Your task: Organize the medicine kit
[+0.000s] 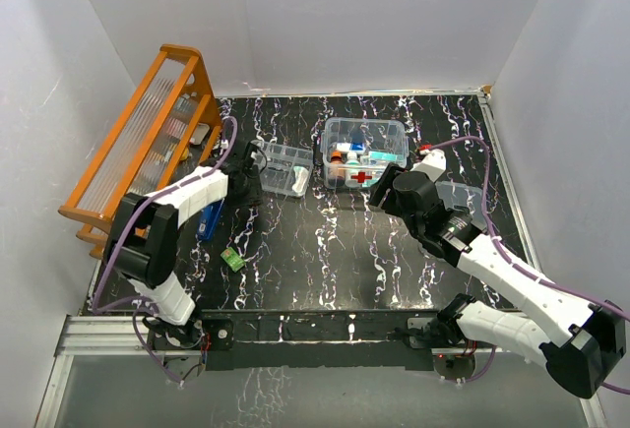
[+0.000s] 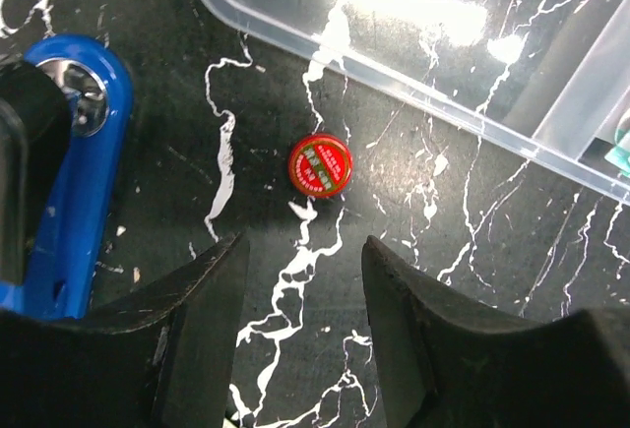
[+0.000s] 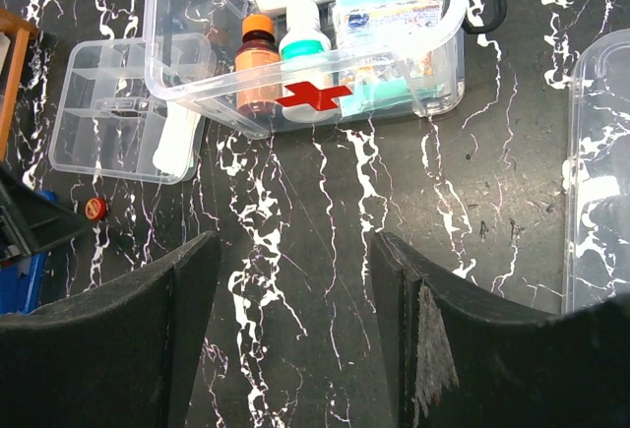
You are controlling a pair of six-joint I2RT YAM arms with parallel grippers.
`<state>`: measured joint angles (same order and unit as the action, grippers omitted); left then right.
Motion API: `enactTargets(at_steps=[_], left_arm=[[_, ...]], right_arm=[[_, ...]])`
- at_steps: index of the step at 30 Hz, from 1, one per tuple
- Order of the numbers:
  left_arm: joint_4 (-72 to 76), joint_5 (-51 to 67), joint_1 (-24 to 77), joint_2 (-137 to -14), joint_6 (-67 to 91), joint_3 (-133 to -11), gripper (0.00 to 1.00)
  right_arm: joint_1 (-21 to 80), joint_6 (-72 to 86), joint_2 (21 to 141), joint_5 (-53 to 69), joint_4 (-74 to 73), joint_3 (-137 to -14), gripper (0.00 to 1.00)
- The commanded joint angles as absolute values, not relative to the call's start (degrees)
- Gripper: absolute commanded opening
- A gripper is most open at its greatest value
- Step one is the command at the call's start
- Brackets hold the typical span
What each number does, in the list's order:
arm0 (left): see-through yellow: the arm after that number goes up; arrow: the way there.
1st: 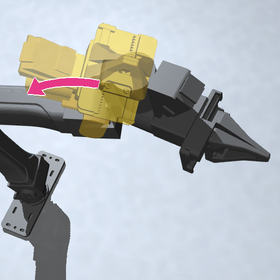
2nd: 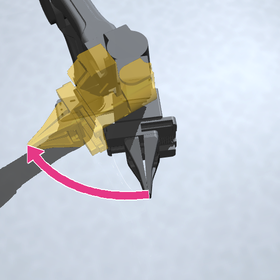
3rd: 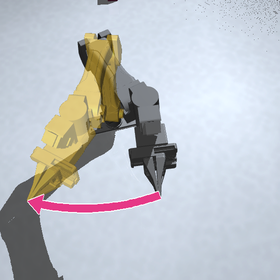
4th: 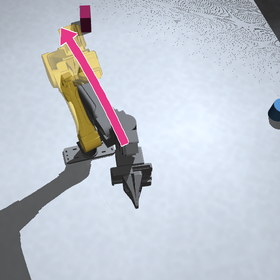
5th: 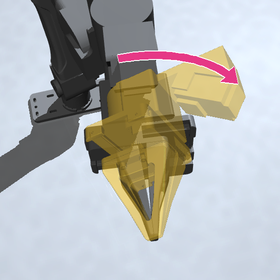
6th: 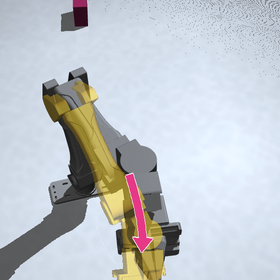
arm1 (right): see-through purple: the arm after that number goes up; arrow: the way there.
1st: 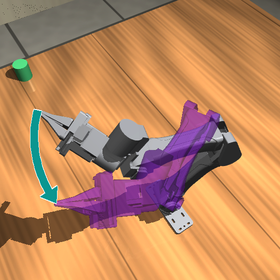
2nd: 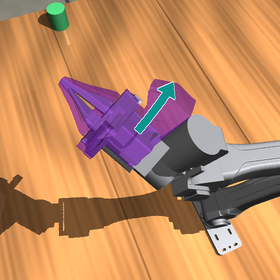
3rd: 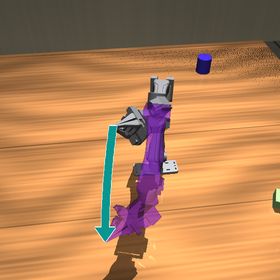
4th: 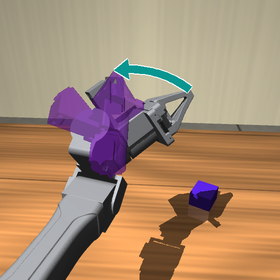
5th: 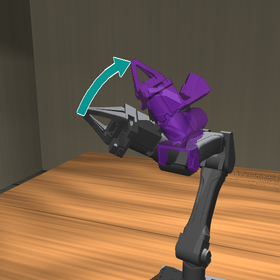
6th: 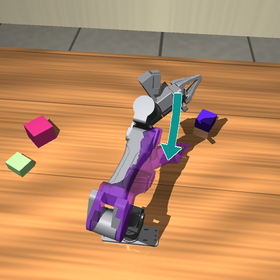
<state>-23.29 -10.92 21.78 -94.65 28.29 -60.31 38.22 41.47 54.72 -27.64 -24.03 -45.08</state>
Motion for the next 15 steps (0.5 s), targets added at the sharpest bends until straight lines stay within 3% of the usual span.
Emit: enactTargets(at_steps=[1, 9, 15], left_arm=[[-23.31, -10.42, 21.11, -97.20, 27.49, -64.44, 0.48], [-24.72, -9.73, 20.78, -102.13, 28.30, -67.81, 0.51], [-26.73, -10.43, 20.79, -105.55, 28.33, -70.29, 0.44]], right_arm=[[38.03, 42.56, 54.40, -28.17, -22.29, -45.70, 0.60], [37.99, 42.21, 54.60, -28.04, -22.11, -46.13, 0.60], [38.02, 41.93, 54.07, -28.71, -22.10, -46.10, 0.60]])
